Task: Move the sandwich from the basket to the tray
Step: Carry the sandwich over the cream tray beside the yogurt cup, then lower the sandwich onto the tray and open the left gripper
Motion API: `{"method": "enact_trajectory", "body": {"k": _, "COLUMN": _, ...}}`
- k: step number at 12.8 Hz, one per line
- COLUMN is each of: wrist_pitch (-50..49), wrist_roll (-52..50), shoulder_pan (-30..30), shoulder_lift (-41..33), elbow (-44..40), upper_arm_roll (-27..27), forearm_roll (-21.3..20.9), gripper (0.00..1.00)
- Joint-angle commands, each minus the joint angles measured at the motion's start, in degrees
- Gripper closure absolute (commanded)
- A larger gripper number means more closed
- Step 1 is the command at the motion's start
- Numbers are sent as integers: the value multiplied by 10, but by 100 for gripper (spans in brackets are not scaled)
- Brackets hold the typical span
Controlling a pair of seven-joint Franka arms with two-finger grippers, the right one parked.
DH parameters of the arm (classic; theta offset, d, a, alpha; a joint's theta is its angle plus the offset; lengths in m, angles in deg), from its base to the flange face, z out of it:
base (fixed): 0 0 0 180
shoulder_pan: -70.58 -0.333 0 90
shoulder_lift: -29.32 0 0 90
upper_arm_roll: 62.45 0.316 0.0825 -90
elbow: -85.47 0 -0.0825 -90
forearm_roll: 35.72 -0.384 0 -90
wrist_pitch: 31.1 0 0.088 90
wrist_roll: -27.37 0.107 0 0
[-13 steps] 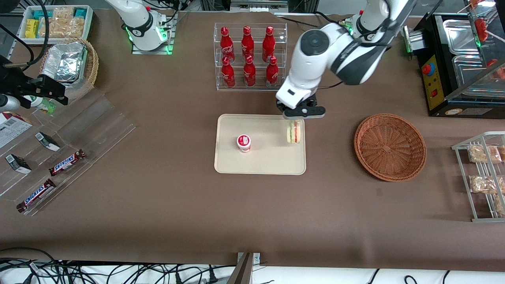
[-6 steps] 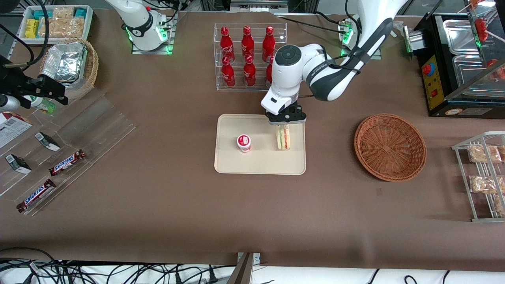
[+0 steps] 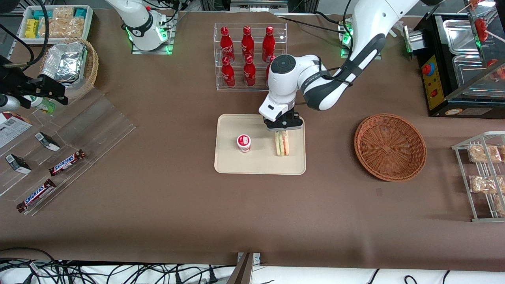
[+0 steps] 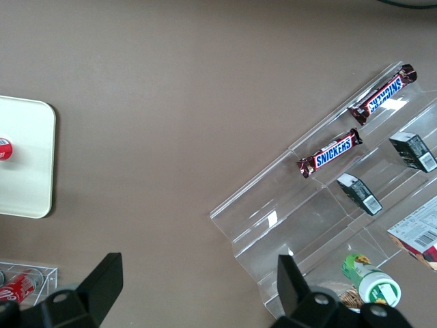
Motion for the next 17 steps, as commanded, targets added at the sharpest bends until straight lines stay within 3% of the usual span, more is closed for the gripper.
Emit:
{"method": "enact_trajectory", "body": {"k": 1, "wrist_pitch": -4, "wrist_roll": -9, "shoulder_pan": 11, "shoulder_lift": 17, "elbow": -21, "upper_arm_roll": 3, "forearm_roll": -24, "gripper": 73}}
{"method": "enact_trajectory", "body": {"k": 11, "wrist_pitch": -4, "wrist_roll": -9, "shoulder_pan": 11, "shoulder_lift": 29, "elbow": -20, "upper_arm_roll": 7, "forearm_roll": -44, "gripper": 73}}
{"method": "enact_trajectory", "body": {"k": 12, "wrist_pitch": -4, "wrist_roll": -9, "shoulder_pan": 11, "shoulder_lift": 29, "elbow": -20, "upper_arm_roll": 8, "forearm_roll": -44, "gripper": 68}}
{"method": "enact_trajectory", "body": {"k": 13, "wrist_pitch": -4, "wrist_roll": -9, "shoulder_pan": 11, "shoulder_lift": 29, "elbow": -20, "upper_arm_roll": 8, "forearm_roll": -44, "gripper": 57}}
{"method": "enact_trajectory", "body": {"k": 17, "wrist_pitch": -6, "wrist_roll": -10, "shoulder_pan": 9, "shoulder_lift": 31, "elbow": -20, "upper_arm_roll": 8, "forearm_roll": -44, "gripper": 1}}
